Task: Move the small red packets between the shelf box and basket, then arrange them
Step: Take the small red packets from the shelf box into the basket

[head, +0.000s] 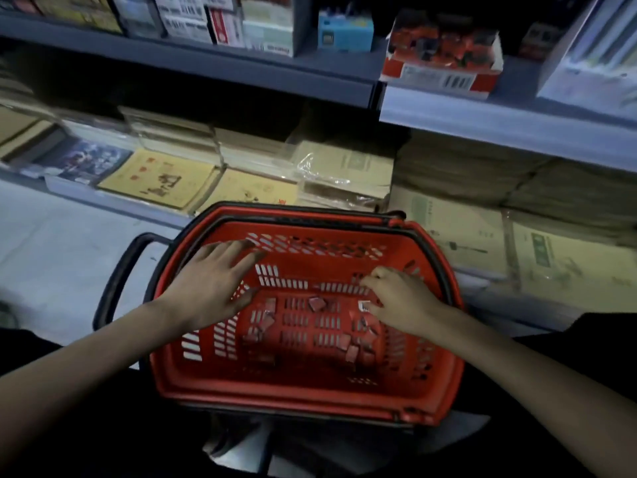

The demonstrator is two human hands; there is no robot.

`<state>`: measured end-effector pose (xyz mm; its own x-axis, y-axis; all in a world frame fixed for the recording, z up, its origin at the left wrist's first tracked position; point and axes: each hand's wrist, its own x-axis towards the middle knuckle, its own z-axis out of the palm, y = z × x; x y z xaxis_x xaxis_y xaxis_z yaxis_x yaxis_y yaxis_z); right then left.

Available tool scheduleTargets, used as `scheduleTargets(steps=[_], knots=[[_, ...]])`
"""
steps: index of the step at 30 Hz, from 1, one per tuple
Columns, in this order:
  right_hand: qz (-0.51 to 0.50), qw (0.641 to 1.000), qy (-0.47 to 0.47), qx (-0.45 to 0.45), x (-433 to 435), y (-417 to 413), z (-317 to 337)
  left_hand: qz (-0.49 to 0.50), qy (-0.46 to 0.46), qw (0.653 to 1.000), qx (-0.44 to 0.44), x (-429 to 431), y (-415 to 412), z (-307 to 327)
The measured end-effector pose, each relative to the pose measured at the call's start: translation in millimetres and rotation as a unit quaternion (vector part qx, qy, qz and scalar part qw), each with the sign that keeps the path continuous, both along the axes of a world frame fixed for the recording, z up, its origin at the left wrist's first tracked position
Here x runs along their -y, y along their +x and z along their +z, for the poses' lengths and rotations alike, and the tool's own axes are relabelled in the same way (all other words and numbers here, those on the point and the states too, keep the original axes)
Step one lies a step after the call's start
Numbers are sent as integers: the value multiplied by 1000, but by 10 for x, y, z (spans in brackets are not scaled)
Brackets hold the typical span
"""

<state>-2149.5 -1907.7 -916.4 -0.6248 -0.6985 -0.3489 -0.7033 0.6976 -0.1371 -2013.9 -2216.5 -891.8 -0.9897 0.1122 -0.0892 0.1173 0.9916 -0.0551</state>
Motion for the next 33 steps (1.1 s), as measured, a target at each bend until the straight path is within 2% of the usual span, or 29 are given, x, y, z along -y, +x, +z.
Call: scheduleTargets(steps=[5, 10, 19, 24, 33], knots=[[25, 993, 115, 22, -58, 102, -498, 1, -26, 996, 90, 160, 41, -343], [71, 977, 192, 55, 119, 72, -891, -20, -46, 989, 140, 198, 117, -580], [88, 929, 350, 77, 272, 76, -1785, -14, -47, 976, 213, 168, 103, -595], [119, 943, 307, 36, 191, 112, -1944, 1, -26, 968, 249, 159, 88, -585], [130, 948, 287, 39, 119, 209, -2009, 8, -15, 968, 250, 112, 84, -537]])
